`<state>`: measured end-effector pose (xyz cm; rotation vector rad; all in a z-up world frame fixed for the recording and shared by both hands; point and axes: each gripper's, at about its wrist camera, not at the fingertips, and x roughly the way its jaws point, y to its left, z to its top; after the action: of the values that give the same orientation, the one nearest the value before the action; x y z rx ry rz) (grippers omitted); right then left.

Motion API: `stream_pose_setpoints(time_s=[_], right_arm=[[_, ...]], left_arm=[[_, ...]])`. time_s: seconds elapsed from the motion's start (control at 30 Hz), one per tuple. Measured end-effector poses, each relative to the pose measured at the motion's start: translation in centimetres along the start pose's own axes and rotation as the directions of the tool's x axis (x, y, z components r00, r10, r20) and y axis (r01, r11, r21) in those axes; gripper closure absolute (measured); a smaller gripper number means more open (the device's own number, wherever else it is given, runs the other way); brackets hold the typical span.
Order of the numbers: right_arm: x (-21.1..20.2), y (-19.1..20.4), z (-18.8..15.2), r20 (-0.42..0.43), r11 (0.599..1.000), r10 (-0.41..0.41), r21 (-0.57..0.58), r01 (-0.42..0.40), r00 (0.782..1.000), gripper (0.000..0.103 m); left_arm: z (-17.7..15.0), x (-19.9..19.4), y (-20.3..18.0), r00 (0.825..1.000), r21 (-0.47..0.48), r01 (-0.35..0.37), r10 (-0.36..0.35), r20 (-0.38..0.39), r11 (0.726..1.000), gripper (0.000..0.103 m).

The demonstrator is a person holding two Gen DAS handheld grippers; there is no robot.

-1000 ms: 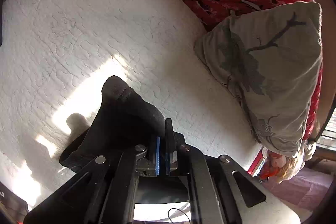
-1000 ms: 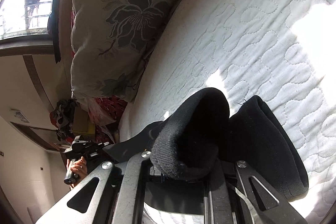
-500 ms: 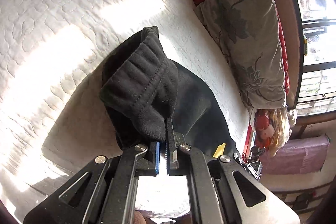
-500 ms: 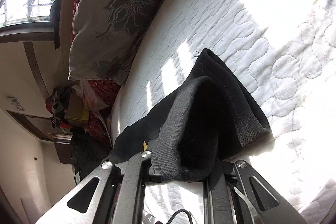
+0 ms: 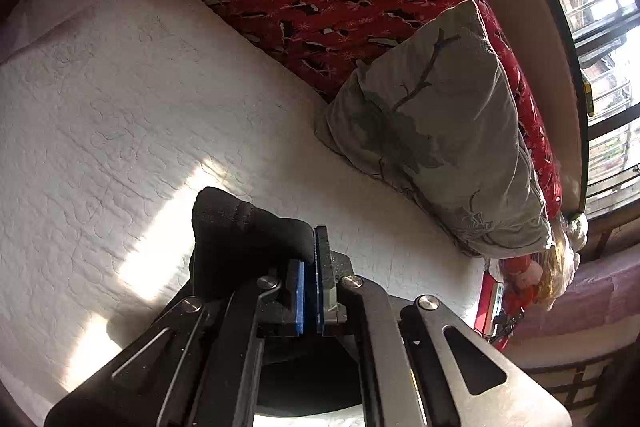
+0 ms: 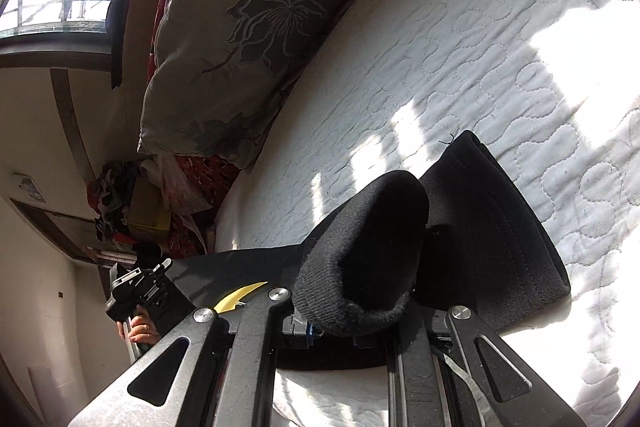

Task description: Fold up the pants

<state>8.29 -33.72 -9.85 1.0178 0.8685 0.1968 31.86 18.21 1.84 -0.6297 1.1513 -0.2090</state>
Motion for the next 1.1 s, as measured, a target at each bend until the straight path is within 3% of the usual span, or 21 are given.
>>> stream_pose_setpoints(time_s=[0.17,0.3,0.6,0.67,0.77,0.83,0.9,0.97,1.03,1.1], right_arm=[[0.8,-0.1,0.7,-0.001,1.000,-0.002,0.010,0.002,1.000,0.089],[1.1,-0.5,0.9,-0.006,1.000,-0.016,0.023,0.017,1.000,0.089],[1.1,-1.1,0.5,-0.018,0.999,-0.023,0.039,0.024,1.000,0.089],[0.9,-1.4,0.3,-0.018,0.998,-0.025,0.049,0.026,1.000,0.089],[0.9,-1.7,0.1,-0.025,0.998,-0.026,0.057,0.027,0.999,0.089],[0.8,-1.9,0.0,-0.032,0.998,-0.032,0.059,0.034,0.999,0.089],[0.7,-2.2,-0.2,-0.032,0.997,-0.033,0.064,0.035,0.999,0.089],[0.5,-2.5,-0.4,-0.034,0.997,-0.037,0.069,0.039,0.999,0.088],[0.5,-2.8,-0.5,-0.041,0.996,-0.039,0.075,0.042,0.998,0.088],[0.3,-2.7,-0.6,-0.043,0.997,-0.037,0.073,0.040,0.998,0.088]], left_arm=[[1.5,2.3,-1.1,0.996,0.106,-0.078,0.082,-0.026,0.991,0.101],[1.0,3.0,-1.5,0.989,0.208,-0.142,0.149,-0.019,0.968,0.101],[-3.0,-2.2,-0.5,1.000,0.281,0.006,-0.012,0.019,0.960,0.101],[-4.7,-3.6,-0.5,0.998,0.334,0.020,-0.037,0.044,0.943,0.101],[-8.1,-4.7,-0.9,0.997,0.467,-0.015,-0.022,0.072,0.884,0.101],[-10.9,-4.6,-0.4,0.999,0.534,-0.001,-0.026,0.043,0.845,0.101],[-14.1,-3.9,0.7,0.998,0.574,0.062,-0.051,-0.036,0.817,0.101],[-17.2,-2.8,1.9,0.995,0.605,0.071,-0.016,-0.096,0.793,0.101],[-19.5,-0.8,3.5,0.987,0.608,0.039,0.064,-0.147,0.793,0.101],[-20.2,0.7,5.2,0.976,0.570,0.011,0.114,-0.183,0.821,0.101]])
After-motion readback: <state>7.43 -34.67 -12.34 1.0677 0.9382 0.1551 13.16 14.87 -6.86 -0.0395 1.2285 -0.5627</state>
